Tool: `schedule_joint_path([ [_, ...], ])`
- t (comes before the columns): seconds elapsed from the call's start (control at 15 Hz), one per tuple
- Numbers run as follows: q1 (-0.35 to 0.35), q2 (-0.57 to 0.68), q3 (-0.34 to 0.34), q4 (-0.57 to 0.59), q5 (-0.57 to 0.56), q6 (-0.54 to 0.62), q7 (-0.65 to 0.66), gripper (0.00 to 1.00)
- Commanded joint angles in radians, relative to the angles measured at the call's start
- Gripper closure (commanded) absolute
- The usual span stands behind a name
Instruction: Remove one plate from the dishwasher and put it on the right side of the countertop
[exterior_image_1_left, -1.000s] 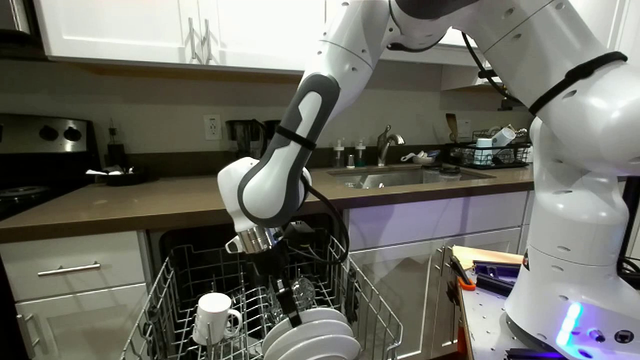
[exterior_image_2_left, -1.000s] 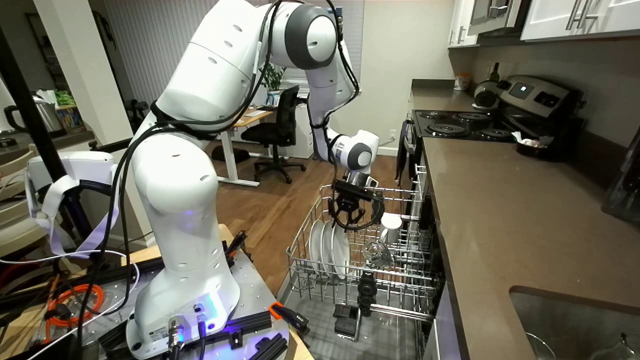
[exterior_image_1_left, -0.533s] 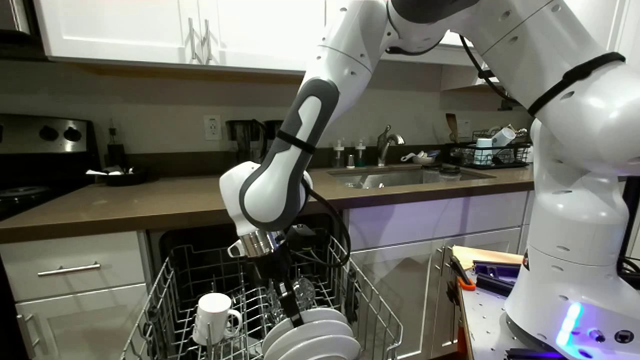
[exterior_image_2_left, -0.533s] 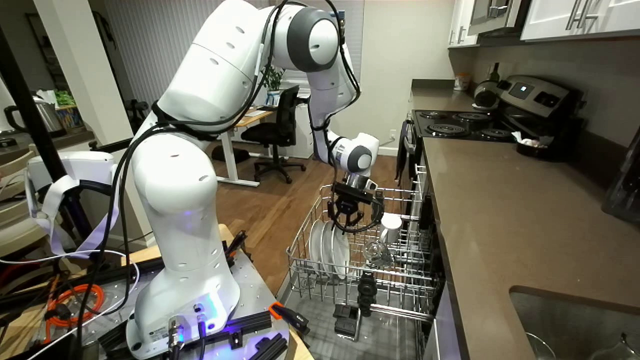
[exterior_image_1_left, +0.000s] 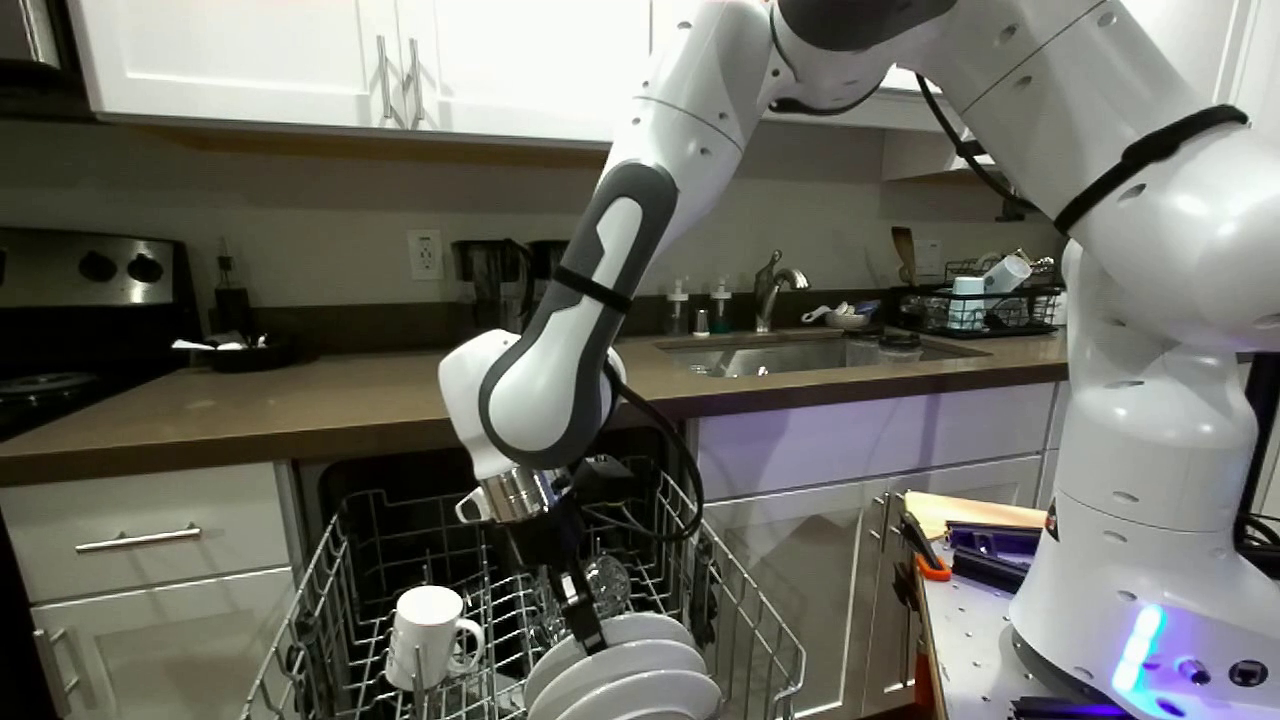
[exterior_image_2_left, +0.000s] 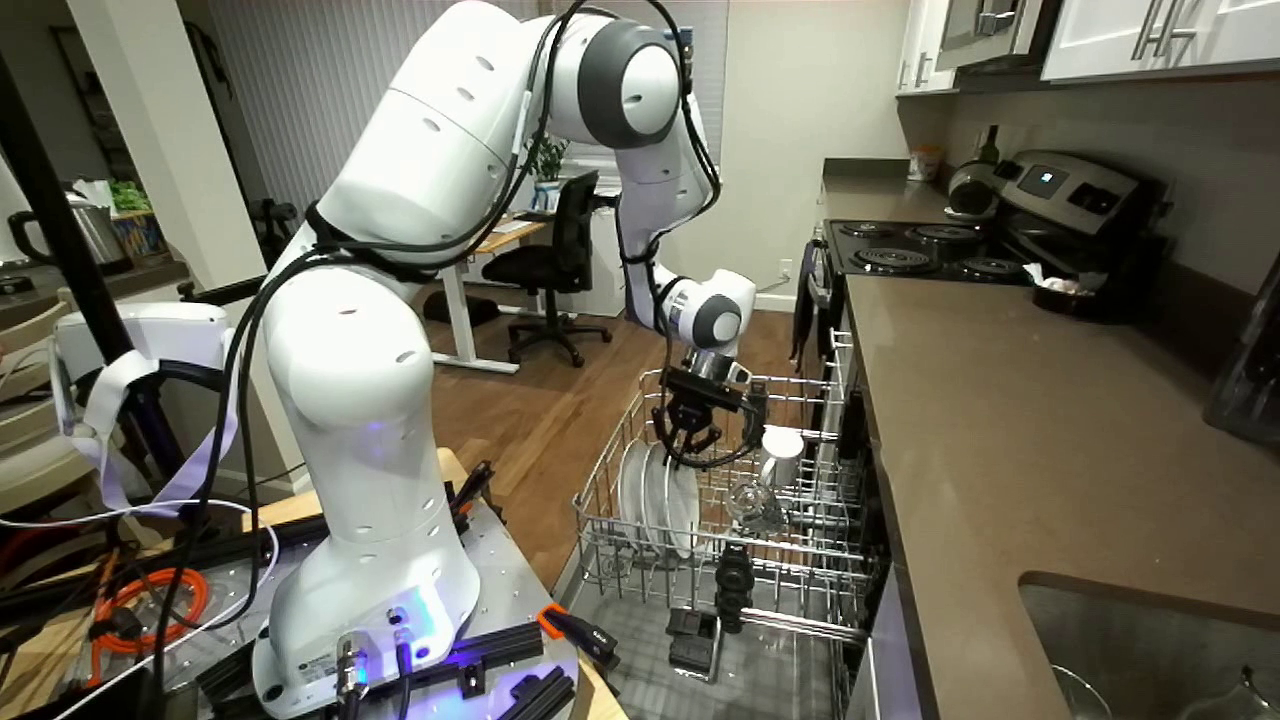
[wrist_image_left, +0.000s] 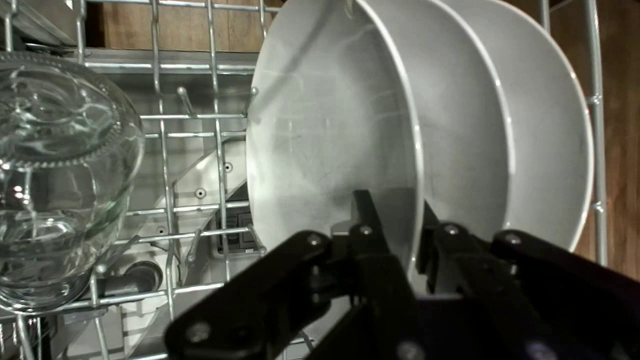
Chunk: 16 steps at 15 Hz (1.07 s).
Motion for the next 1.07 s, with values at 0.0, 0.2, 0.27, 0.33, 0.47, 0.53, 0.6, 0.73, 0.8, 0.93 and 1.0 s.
schedule_joint_path([
  [0.0, -0.028, 0.018, 0.022, 0.015, 0.021, -0.005, -0.039, 0.58],
  [0.2, -0.034, 0.018, 0.029, 0.015, 0.03, -0.015, -0.043, 0.92],
  [0.27, -0.036, 0.012, 0.03, 0.016, 0.036, -0.027, -0.038, 0.96],
  [0.33, -0.044, 0.003, 0.033, 0.017, 0.044, -0.044, -0.042, 0.93],
  [0.47, -0.06, -0.012, 0.039, 0.016, 0.058, -0.059, -0.05, 0.93],
  [0.53, -0.066, -0.016, 0.04, 0.018, 0.064, -0.066, -0.05, 0.93],
  [0.6, -0.075, -0.024, 0.044, 0.02, 0.074, -0.079, -0.055, 0.93],
  [0.73, -0.082, -0.041, 0.042, 0.024, 0.089, -0.105, -0.047, 0.93],
  [0.8, -0.086, -0.05, 0.043, 0.026, 0.098, -0.118, -0.048, 0.94],
  [0.93, -0.084, -0.07, 0.04, 0.024, 0.11, -0.137, -0.038, 0.94],
  [1.0, -0.082, -0.082, 0.04, 0.022, 0.117, -0.148, -0.038, 0.93],
])
